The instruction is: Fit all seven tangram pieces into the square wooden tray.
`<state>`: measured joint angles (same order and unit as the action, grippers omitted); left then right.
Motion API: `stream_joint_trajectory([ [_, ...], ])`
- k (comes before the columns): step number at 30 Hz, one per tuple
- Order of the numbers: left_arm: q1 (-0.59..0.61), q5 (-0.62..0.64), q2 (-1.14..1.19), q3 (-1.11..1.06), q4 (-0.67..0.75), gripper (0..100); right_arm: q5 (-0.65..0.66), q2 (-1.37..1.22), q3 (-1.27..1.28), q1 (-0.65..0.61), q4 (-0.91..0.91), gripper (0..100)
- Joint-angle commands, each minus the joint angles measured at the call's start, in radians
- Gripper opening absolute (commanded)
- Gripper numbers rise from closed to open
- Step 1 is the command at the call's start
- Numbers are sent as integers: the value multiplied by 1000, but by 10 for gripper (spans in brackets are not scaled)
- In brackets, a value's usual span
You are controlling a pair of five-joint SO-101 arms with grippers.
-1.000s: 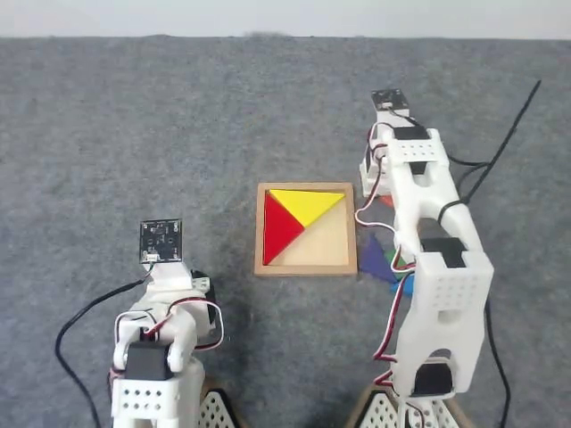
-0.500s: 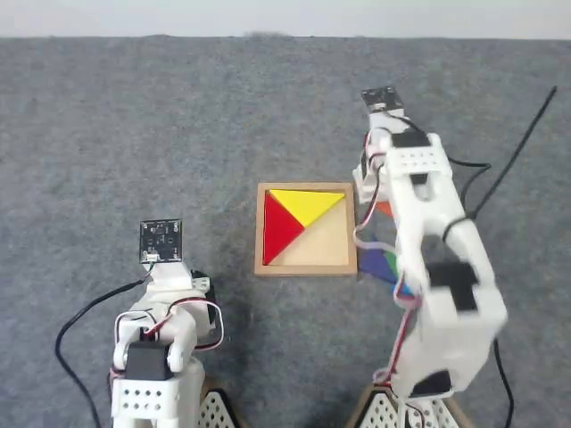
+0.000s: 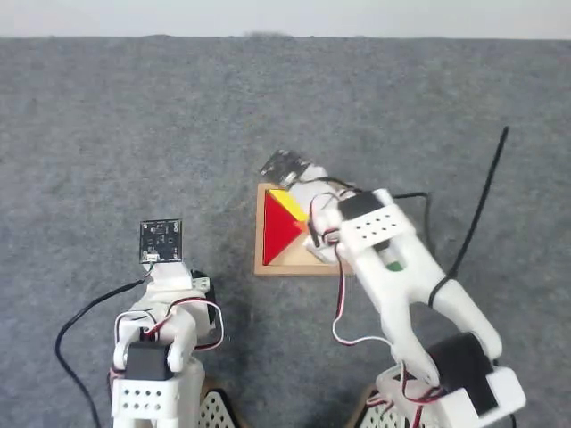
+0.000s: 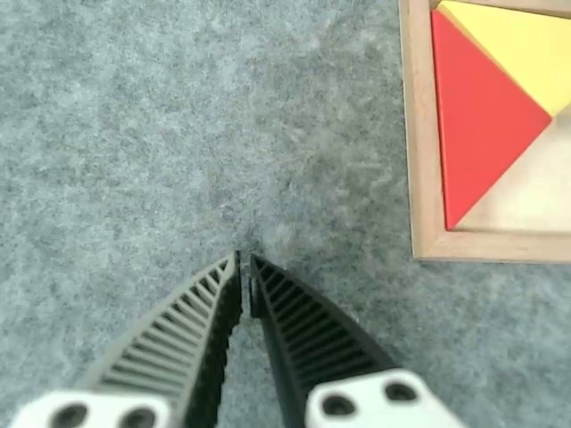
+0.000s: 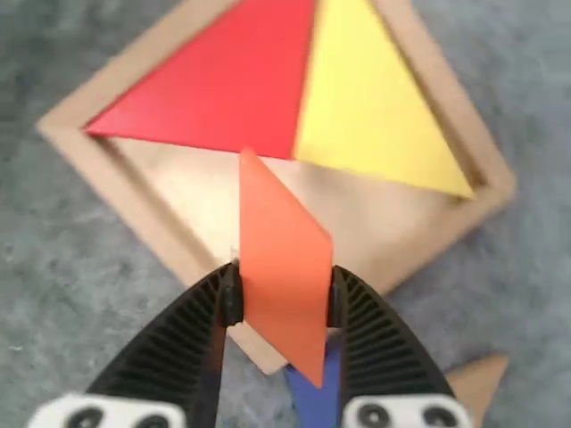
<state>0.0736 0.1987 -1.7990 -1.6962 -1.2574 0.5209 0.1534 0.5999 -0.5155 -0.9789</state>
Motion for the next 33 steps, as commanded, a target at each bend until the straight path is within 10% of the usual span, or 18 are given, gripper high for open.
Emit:
stream_joint_trajectory([
  [1, 6, -15, -20, 13, -5, 14, 80, -22, -17, -54, 33, 54],
  [33, 6, -15, -20, 13, -5, 14, 64, -54, 3, -156, 114, 267],
])
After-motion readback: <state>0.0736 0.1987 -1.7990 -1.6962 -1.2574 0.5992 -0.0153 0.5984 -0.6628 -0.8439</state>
